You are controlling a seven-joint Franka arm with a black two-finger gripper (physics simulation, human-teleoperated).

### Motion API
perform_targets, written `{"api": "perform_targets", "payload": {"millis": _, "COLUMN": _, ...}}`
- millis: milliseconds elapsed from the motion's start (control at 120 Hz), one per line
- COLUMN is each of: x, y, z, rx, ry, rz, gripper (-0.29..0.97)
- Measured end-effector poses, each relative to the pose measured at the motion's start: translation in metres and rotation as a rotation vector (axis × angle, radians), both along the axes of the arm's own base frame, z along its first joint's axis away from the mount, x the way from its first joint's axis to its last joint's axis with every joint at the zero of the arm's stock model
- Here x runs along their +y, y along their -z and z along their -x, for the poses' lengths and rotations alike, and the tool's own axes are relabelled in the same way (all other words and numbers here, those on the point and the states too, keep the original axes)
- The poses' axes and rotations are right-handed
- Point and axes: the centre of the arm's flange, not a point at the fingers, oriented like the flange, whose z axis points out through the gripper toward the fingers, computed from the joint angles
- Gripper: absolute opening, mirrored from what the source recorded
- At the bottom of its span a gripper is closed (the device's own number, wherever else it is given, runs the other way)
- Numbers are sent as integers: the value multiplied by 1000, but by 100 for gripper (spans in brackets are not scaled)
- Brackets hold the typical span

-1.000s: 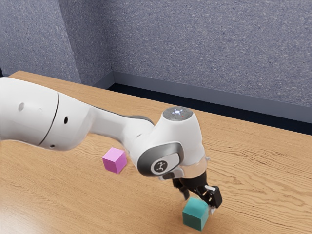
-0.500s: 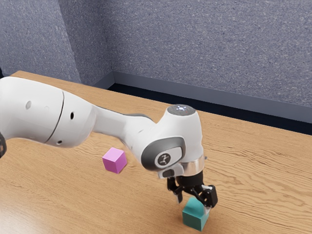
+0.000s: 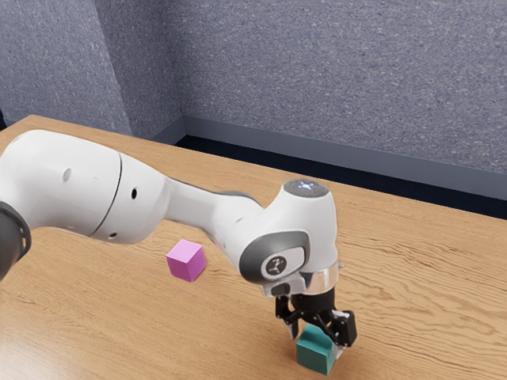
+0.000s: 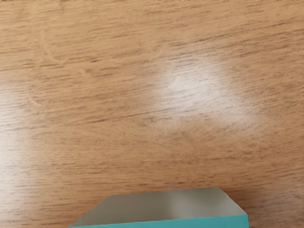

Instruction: Pick up the blue block with one arm, and put the blue block on the pink block with one arm

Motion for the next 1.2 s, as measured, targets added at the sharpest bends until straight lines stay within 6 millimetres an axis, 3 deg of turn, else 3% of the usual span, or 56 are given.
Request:
{"api": "perform_targets", "payload": {"millis": 300, "x": 1, "y": 13, "z": 2, "rx": 21, "ry": -13, "rz": -11, "gripper": 68}}
{"api": "perform_targets", "payload": {"millis": 833, "x": 1, "y": 18, "z": -6, "rx": -29, "ry": -5, "rz": -17, "gripper": 68}}
{"api": "perform_targets", "payload": {"millis": 1075, "x": 0, "y": 17, "z": -7, "rx": -36, "ry": -13, "rz": -15, "gripper": 45}}
{"api": "perform_targets", "payload": {"millis": 1200, "x": 0, "y": 17, "z": -7, "rx": -35, "ry": -19, "rz": -14, "gripper": 41}}
